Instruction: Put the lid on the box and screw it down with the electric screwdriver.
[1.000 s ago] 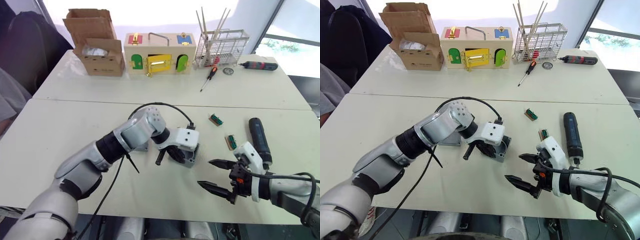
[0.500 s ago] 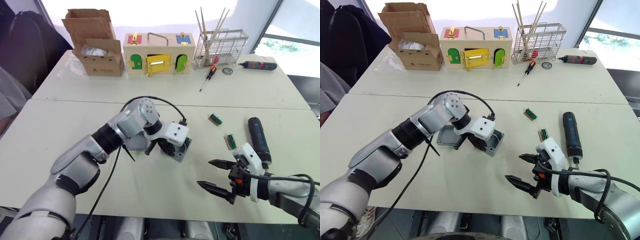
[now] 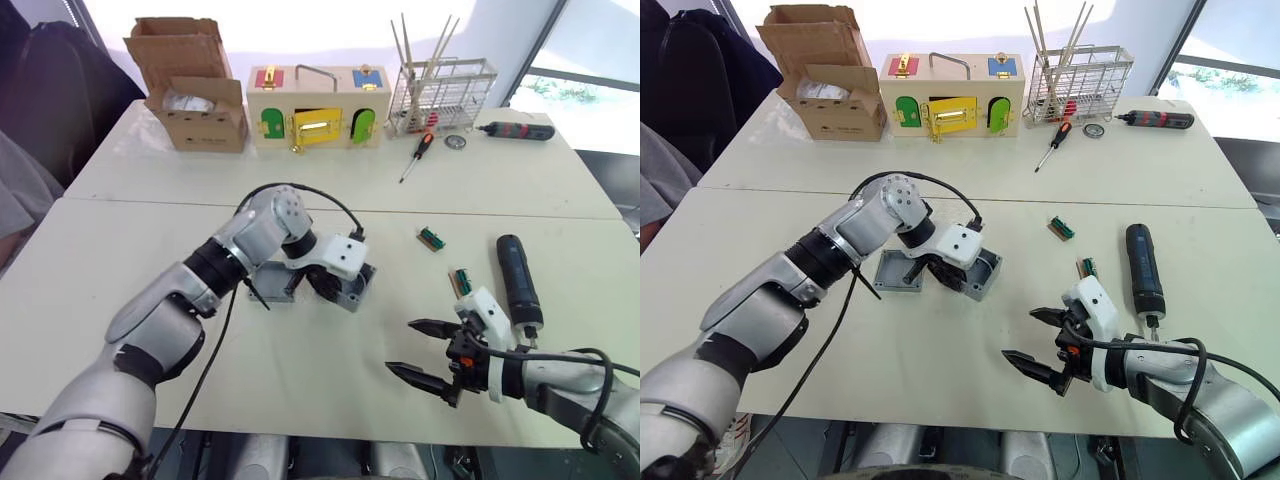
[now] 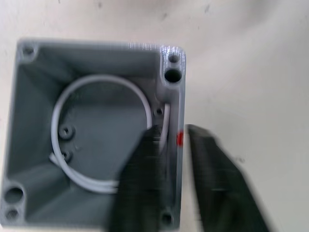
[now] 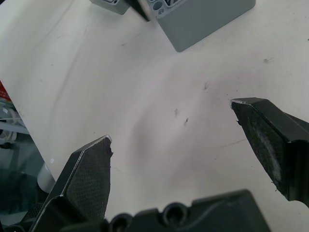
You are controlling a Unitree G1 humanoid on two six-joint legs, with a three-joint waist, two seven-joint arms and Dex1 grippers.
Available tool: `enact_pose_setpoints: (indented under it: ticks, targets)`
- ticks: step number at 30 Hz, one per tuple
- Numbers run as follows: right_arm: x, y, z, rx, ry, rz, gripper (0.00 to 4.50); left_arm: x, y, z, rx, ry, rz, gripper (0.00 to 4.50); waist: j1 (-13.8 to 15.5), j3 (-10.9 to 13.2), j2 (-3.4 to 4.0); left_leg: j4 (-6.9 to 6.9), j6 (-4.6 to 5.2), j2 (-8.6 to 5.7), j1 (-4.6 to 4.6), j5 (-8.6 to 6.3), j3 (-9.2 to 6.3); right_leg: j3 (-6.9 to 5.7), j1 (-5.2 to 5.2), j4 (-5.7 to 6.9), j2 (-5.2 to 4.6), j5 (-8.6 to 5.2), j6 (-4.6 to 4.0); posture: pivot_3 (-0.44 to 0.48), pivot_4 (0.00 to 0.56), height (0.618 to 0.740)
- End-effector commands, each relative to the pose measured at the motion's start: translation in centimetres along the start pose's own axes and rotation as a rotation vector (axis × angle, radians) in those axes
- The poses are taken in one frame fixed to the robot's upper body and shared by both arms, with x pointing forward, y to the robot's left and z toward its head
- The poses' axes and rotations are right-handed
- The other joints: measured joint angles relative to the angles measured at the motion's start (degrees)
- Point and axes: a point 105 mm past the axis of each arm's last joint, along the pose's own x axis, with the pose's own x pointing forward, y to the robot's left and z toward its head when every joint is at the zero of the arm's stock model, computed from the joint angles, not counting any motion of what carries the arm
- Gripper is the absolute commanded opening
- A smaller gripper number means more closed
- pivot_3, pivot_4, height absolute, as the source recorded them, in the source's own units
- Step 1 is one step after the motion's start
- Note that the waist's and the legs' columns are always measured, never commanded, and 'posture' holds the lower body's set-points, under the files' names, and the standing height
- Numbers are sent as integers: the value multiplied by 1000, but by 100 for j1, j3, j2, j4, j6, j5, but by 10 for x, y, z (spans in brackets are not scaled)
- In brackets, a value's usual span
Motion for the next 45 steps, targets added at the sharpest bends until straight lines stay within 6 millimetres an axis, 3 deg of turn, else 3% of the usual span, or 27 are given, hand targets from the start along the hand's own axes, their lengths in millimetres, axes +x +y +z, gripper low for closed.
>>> enact_pose_setpoints:
  ticks: [1, 2, 6, 9, 11, 13, 15, 17, 22, 28, 34, 41, 45]
  targets:
    - [-1, -2, 9, -40, -29, -2, 4500, -26, 8, 13, 18, -47, 76, 2995, -1, 0, 0, 0, 0, 0, 0, 0, 0, 0, 0, 0, 0, 0, 0, 0, 150, 735]
    - [-1, -3, 11, -49, -27, -1, 4500, -35, 10, 15, 20, -59, 109, 3487, -3, 1, -2, 0, 0, 0, 0, 0, 0, 0, 0, 0, 0, 0, 0, 0, 150, 735]
    - [-7, -8, 25, -92, -45, -2, 4500, -89, 17, 15, -130, -140, 332, 3487, -15, 2, -1, -1, 0, 1, -3, 0, 0, 1, -10, 7, 0, -1, 2, 0, 150, 735]
    - [-12, -12, 42, -115, -89, 4, 4500, -121, 17, -12, -360, -120, 520, 3487, -42, 2, 0, -1, 0, 1, -3, 0, -1, 1, -14, 19, 0, -5, 9, 0, 150, 735]
    - [-14, -14, 47, -122, -101, 4, 4500, -127, 16, -21, -454, -108, 574, 3487, -35, 2, 0, -1, 2, 1, -2, -2, -2, 0, -15, 29, 0, -11, 19, 0, 150, 735]
    - [-13, -13, 64, -85, -195, 40, 4500, -132, 7, -45, -680, -77, 628, 3487, -8, 4, -5, 0, 3, -1, -1, -2, -6, 0, -20, 70, 0, -14, 23, 0, 150, 735]
    - [-9, -14, 69, -86, -210, 66, 4500, -130, -10, -67, -934, -43, 650, 3487, -14, 4, -4, 3, 2, -1, -1, -1, -8, 1, -22, 77, 0, -14, 24, 0, 150, 735]
    - [-4, -16, 71, -65, -222, 84, 4500, -123, -25, -74, -1092, -34, 623, 3487, -18, 5, -5, 3, 3, -2, -1, -2, -8, 1, -26, 84, 0, -15, 24, 0, 150, 735]
    - [4, -14, 72, -42, -239, 104, 4500, -101, -43, -91, -1282, 35, 599, 3487, -5, 6, -7, 2, 0, -2, -2, 0, -12, 2, -29, 90, -1, -15, 24, 0, 150, 735]
    - [9, -12, 65, -27, -229, 87, 4500, -81, -43, -100, -1373, 54, 572, 3487, 1, 6, -7, 1, -27, -2, -3, 14, -12, 4, -36, 88, -2, -15, 24, 0, 150, 735]
    - [11, -8, 62, -16, -237, 59, 4500, -62, -43, -112, -1356, 164, 557, 3487, 5, 2, -1, -2, -46, -3, -2, 25, -9, 9, -43, 89, -3, -15, 24, 0, 150, 735]
    - [-1, -17, 62, -11, -242, -2, 4500, -55, -37, -107, -1386, 134, 528, 218, 19, -1, 4, -2, -44, -7, 0, 23, -11, 12, -39, 90, -4, -15, 23, 0, 150, 735]
    - [-12, -26, 65, 6, -260, -25, 4500, -54, -36, -103, -1452, 79, 519, 48, 13, -2, 5, -2, -43, -11, 0, 23, -11, 13, -37, 89, -7, -15, 23, 0, 150, 735]
